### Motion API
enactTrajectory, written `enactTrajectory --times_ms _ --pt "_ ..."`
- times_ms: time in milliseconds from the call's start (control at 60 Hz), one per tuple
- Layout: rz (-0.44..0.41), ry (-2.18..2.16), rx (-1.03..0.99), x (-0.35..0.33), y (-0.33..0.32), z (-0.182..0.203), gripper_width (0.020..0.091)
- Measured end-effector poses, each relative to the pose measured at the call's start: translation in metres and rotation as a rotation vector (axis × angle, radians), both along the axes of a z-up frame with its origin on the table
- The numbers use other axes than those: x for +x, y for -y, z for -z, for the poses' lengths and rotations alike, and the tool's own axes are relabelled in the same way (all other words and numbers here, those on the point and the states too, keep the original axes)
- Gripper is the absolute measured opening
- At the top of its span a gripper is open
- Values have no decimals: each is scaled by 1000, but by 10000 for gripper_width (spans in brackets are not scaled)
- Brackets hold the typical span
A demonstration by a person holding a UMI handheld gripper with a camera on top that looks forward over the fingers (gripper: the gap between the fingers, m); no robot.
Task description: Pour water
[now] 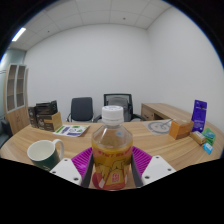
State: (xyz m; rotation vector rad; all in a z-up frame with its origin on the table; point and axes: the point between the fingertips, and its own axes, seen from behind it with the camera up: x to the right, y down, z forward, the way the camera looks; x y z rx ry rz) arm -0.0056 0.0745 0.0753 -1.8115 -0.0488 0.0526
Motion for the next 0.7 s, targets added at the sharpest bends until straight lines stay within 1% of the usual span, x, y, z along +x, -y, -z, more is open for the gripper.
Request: enactTrajectory --times_ms 33,83,100,133,200,333,467,583,700 --pt "-14 -7 -30 -3 5 4 681" --pt "-30 -35 -74 -5 13 7 853" --pt "-31 -45 -82 -4 17 6 853" --pt "-37 -57 -90 -3 25 3 828" --pt "-40 -35 -89 4 45 -5 838" --pt "-38 21 -48 15 103 -30 830" --pt "-89 -13 1 11 174 -55 840" --pt "-113 -54 21 9 232 -63 842" --pt "-157 -63 26 8 270 -64 840"
